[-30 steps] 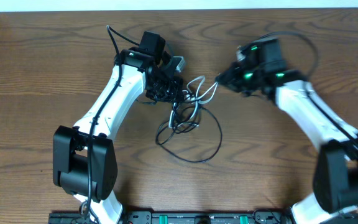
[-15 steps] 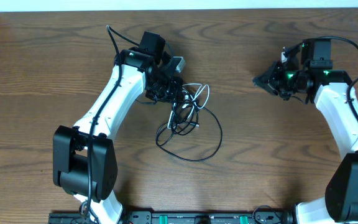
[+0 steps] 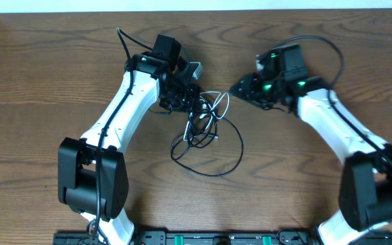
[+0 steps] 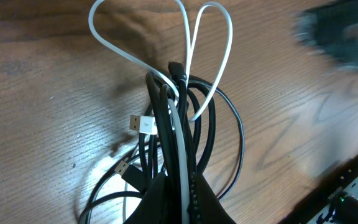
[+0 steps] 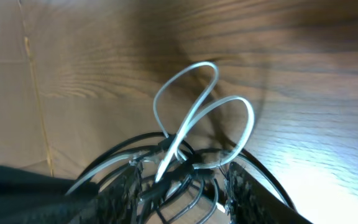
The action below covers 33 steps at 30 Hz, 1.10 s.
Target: Untangle cables
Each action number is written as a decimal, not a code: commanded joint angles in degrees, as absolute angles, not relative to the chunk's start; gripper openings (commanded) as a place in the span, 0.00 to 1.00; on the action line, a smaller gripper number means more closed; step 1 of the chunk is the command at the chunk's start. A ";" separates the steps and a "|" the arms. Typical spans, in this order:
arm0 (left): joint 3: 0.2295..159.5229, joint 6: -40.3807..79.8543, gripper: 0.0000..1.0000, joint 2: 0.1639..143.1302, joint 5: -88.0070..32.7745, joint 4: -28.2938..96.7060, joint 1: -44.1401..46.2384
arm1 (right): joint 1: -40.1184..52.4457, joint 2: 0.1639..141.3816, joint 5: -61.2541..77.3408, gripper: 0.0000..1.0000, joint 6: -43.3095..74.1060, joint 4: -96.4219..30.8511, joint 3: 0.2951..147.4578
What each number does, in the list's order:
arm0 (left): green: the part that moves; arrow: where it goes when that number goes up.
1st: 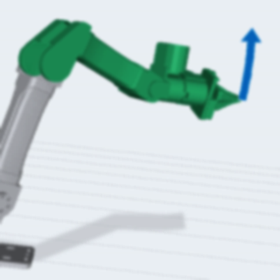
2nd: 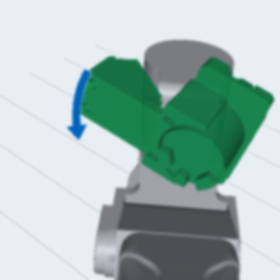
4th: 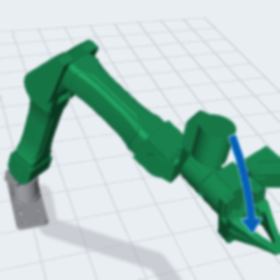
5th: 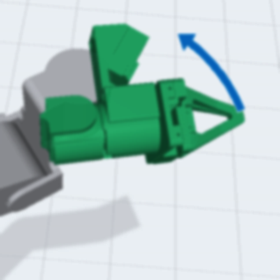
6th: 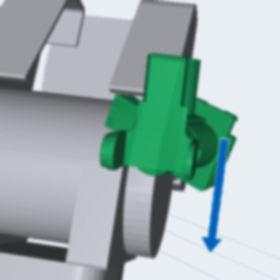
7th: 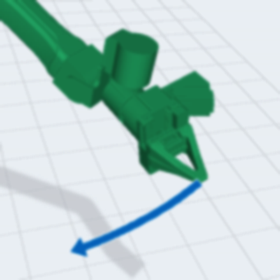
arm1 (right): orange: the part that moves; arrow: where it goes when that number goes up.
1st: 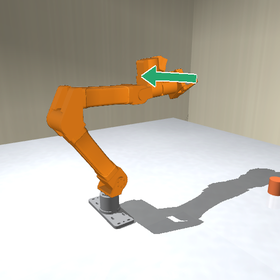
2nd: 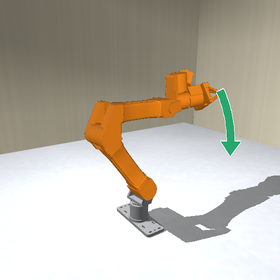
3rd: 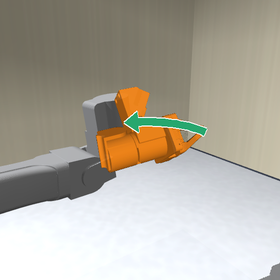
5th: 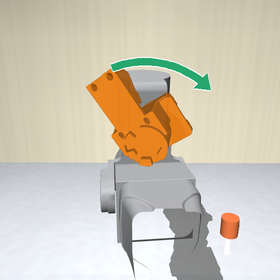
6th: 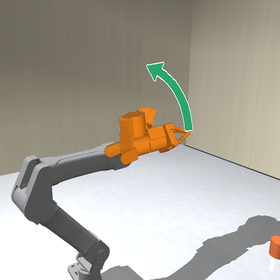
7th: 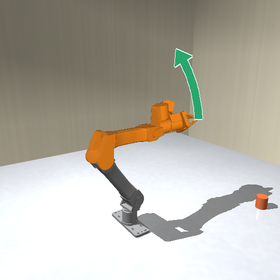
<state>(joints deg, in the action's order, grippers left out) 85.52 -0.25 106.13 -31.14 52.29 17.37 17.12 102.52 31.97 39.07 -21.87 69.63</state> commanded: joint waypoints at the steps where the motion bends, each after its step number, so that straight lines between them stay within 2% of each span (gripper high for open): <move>1: 85.34 0.08 0.07 105.23 -31.00 52.51 17.23 | 19.59 105.45 30.92 0.42 42.76 -19.77 69.73; 10: 85.34 0.08 0.08 105.23 -31.00 52.66 17.23 | 22.76 111.61 30.20 0.38 45.28 -12.64 69.73; 12: 85.34 0.08 0.08 105.25 -31.00 52.66 17.23 | 23.09 112.20 30.17 0.27 45.41 -12.16 69.73; 14: 85.34 0.05 0.08 105.25 -30.98 52.66 17.23 | 23.14 112.36 30.20 0.05 45.39 -12.27 69.73; 15: 85.34 0.05 0.08 105.25 -30.98 52.66 17.23 | 23.16 112.40 30.13 0.01 45.36 -12.49 69.73; 24: 85.34 0.05 0.08 105.25 -30.92 52.66 17.21 | 19.27 111.66 32.36 0.01 44.58 -13.10 69.73; 33: 85.34 0.03 0.08 105.25 -30.33 52.69 17.21 | 6.68 110.76 35.53 0.01 38.87 -20.80 69.73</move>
